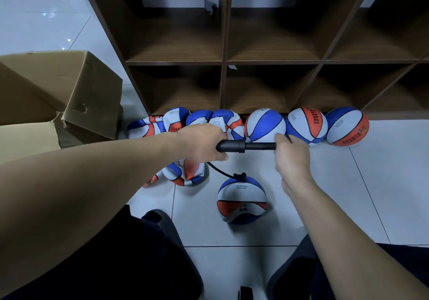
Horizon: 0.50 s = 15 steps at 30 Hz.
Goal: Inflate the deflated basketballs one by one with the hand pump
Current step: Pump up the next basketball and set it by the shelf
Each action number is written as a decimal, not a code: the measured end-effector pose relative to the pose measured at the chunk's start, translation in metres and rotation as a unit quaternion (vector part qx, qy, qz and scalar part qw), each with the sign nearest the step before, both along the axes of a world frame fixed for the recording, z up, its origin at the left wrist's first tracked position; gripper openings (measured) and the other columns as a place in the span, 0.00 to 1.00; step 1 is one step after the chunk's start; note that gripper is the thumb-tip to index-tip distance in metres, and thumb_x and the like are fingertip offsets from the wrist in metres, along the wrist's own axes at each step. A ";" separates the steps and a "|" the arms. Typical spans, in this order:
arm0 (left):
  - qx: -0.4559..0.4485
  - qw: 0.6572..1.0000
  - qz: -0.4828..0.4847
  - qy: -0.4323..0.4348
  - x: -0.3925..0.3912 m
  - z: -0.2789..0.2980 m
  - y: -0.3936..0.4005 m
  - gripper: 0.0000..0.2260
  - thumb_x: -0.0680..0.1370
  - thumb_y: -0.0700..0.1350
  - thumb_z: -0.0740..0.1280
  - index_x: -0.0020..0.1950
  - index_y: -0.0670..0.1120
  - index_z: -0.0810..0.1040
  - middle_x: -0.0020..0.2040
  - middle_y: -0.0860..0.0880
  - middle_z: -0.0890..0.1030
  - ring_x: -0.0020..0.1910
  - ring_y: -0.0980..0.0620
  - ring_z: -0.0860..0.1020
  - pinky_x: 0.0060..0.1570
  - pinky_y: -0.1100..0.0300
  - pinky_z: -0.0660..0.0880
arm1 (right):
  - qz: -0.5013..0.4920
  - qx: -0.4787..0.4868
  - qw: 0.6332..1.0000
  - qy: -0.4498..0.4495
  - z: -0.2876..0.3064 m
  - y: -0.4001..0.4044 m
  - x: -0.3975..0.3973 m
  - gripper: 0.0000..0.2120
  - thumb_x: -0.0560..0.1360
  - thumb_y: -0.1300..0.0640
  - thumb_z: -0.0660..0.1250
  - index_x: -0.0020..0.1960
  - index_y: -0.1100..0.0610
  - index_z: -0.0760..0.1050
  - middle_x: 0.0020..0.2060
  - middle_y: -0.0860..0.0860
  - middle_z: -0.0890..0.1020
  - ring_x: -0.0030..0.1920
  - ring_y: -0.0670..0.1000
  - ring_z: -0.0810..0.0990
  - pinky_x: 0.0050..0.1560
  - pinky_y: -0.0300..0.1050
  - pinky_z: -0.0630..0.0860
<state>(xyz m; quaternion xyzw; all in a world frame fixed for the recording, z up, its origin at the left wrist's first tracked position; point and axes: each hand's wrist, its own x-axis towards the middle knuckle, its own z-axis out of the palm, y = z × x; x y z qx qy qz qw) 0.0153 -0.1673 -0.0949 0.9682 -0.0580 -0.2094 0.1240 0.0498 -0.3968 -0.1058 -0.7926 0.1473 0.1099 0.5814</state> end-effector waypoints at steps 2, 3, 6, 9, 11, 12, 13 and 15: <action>0.002 1.000 0.009 0.011 0.000 -0.001 0.007 0.12 0.82 0.60 0.70 0.45 0.54 0.77 0.39 0.49 0.81 0.38 0.48 0.81 0.36 0.55 0.74 | -0.047 0.032 0.998 0.015 0.002 -0.010 0.007 0.16 0.77 0.56 0.65 0.34 0.51 0.63 0.29 0.47 0.65 0.31 0.51 0.62 0.33 0.47 0.61; 0.001 1.000 0.013 0.015 0.000 -0.002 0.009 0.13 0.82 0.60 0.70 0.44 0.54 0.77 0.39 0.49 0.81 0.38 0.48 0.80 0.37 0.55 0.74 | -0.062 0.042 0.997 0.019 0.002 -0.013 0.008 0.14 0.76 0.57 0.65 0.35 0.51 0.64 0.29 0.46 0.66 0.31 0.51 0.62 0.32 0.46 0.62; 0.015 1.000 0.010 0.016 -0.003 -0.002 0.006 0.15 0.82 0.62 0.69 0.45 0.53 0.79 0.39 0.49 0.82 0.38 0.48 0.81 0.38 0.50 0.78 | -0.070 0.053 0.996 0.017 -0.003 -0.011 0.003 0.14 0.77 0.58 0.64 0.35 0.51 0.66 0.27 0.43 0.68 0.32 0.50 0.64 0.33 0.44 0.64; 0.024 1.000 0.004 0.006 -0.008 -0.006 0.001 0.15 0.83 0.63 0.68 0.47 0.52 0.79 0.39 0.49 0.82 0.39 0.48 0.81 0.42 0.49 0.81 | -0.063 0.040 0.997 0.000 -0.004 -0.004 -0.004 0.16 0.79 0.60 0.63 0.34 0.50 0.65 0.26 0.41 0.68 0.33 0.51 0.65 0.35 0.45 0.65; 0.022 1.000 0.006 -0.008 -0.009 -0.006 -0.002 0.16 0.83 0.63 0.67 0.47 0.52 0.79 0.39 0.50 0.82 0.38 0.49 0.81 0.41 0.50 0.80 | -0.050 0.028 0.998 -0.023 -0.003 0.003 -0.008 0.15 0.80 0.59 0.63 0.35 0.52 0.65 0.29 0.45 0.69 0.34 0.50 0.66 0.37 0.46 0.66; 0.018 1.000 0.007 -0.013 -0.009 -0.005 -0.003 0.16 0.83 0.63 0.67 0.47 0.52 0.79 0.39 0.50 0.81 0.38 0.49 0.81 0.40 0.51 0.80 | -0.044 0.024 0.998 -0.036 -0.002 0.006 -0.010 0.16 0.80 0.59 0.62 0.36 0.53 0.64 0.30 0.46 0.68 0.34 0.50 0.65 0.37 0.46 0.65; 0.016 1.000 0.007 -0.017 -0.009 -0.005 -0.004 0.16 0.83 0.63 0.67 0.46 0.52 0.79 0.38 0.50 0.81 0.38 0.50 0.80 0.39 0.51 0.79 | -0.035 0.017 0.998 -0.044 -0.001 0.010 -0.013 0.17 0.81 0.59 0.62 0.35 0.53 0.62 0.30 0.47 0.67 0.33 0.51 0.65 0.37 0.47 0.64; 0.019 0.999 0.005 -0.026 -0.008 -0.004 -0.006 0.15 0.83 0.63 0.67 0.45 0.52 0.78 0.37 0.51 0.80 0.37 0.51 0.79 0.36 0.54 0.75 | -0.013 0.007 0.999 -0.051 0.000 0.016 -0.020 0.17 0.81 0.58 0.62 0.35 0.53 0.61 0.30 0.47 0.66 0.33 0.51 0.64 0.36 0.48 0.63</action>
